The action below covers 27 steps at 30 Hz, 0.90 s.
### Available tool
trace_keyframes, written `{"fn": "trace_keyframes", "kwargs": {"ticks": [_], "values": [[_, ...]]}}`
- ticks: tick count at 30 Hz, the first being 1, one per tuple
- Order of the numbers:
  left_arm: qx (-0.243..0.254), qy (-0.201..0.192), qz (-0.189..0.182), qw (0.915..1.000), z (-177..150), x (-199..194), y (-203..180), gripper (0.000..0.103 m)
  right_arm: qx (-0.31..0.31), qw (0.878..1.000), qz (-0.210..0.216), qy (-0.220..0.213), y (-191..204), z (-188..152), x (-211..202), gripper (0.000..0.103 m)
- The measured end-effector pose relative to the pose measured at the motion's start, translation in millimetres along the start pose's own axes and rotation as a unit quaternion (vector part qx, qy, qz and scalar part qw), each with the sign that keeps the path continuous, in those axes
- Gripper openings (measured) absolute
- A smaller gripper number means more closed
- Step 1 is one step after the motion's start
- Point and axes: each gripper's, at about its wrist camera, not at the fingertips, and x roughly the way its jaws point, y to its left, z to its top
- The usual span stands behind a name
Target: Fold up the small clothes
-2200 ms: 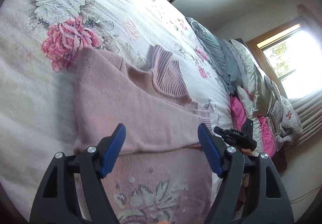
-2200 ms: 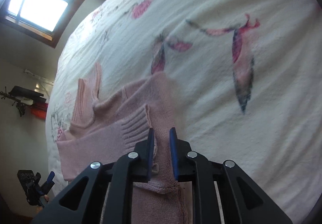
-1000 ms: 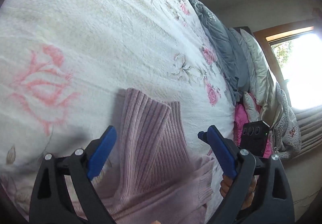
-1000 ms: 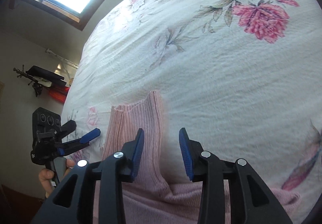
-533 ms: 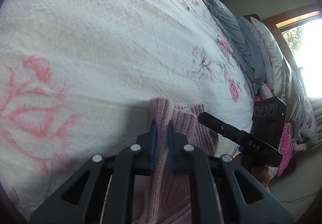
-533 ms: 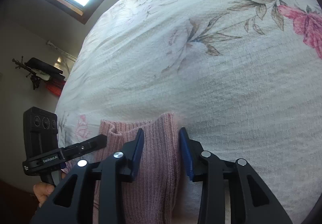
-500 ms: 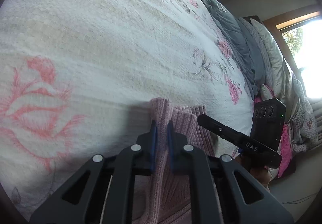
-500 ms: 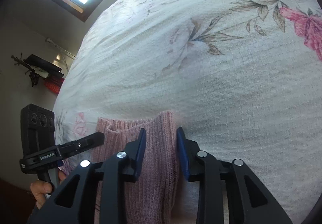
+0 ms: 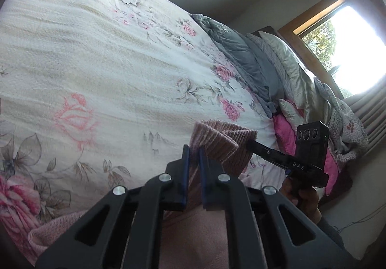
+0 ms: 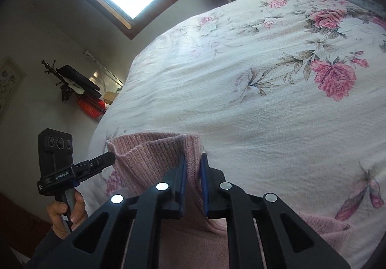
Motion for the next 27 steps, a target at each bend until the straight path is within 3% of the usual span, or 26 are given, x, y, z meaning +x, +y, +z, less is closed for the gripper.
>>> {"fn": "trace_keyframes", "kwargs": {"ticks": [4, 9, 16, 17, 20, 24, 26, 27], "values": [[0.014, 0.002, -0.006, 0.9999, -27.5, -28.5, -20.9, 0.006, -0.014, 1.0, 0.013, 0.002, 22.4, -25.5, -25.8, 0.01], [-0.005, 0.004, -0.013, 0.9999, -70.0, -56.0, -24.3, 0.003, -0.029, 0.999, 0.02, 0.014, 38.0, -80.3, -45.7, 0.01], [-0.035, 0.051, -0.001, 0.9981, -143.0, -53.2, -11.6, 0.003, -0.027, 0.999, -0.006, 0.041, 26.9, -156.9, -50.3, 0.011], [-0.038, 0.054, 0.001, 0.9978, -152.8, -54.3, -11.0, 0.004, -0.028, 0.998, -0.014, 0.049, 23.6, -167.2, -49.5, 0.015], [-0.05, 0.071, -0.004, 0.9963, -181.5, -55.8, -10.2, 0.017, -0.033, 0.996, -0.033, 0.082, 16.2, -197.3, -49.5, 0.028], [-0.046, 0.102, 0.0, 0.9938, -211.8, -43.7, -21.3, 0.039, -0.03, 0.994, -0.031, 0.1, 10.1, -218.4, -61.2, 0.034], [-0.044, 0.11, 0.017, 0.9928, -218.2, -32.7, -25.4, 0.062, -0.001, 0.995, -0.02, 0.093, 2.7, -215.5, -66.9, 0.034], [-0.05, 0.114, 0.032, 0.9917, -217.8, -25.7, -24.7, 0.067, 0.016, 0.996, -0.012, 0.086, -1.0, -210.7, -68.7, 0.034]]}}
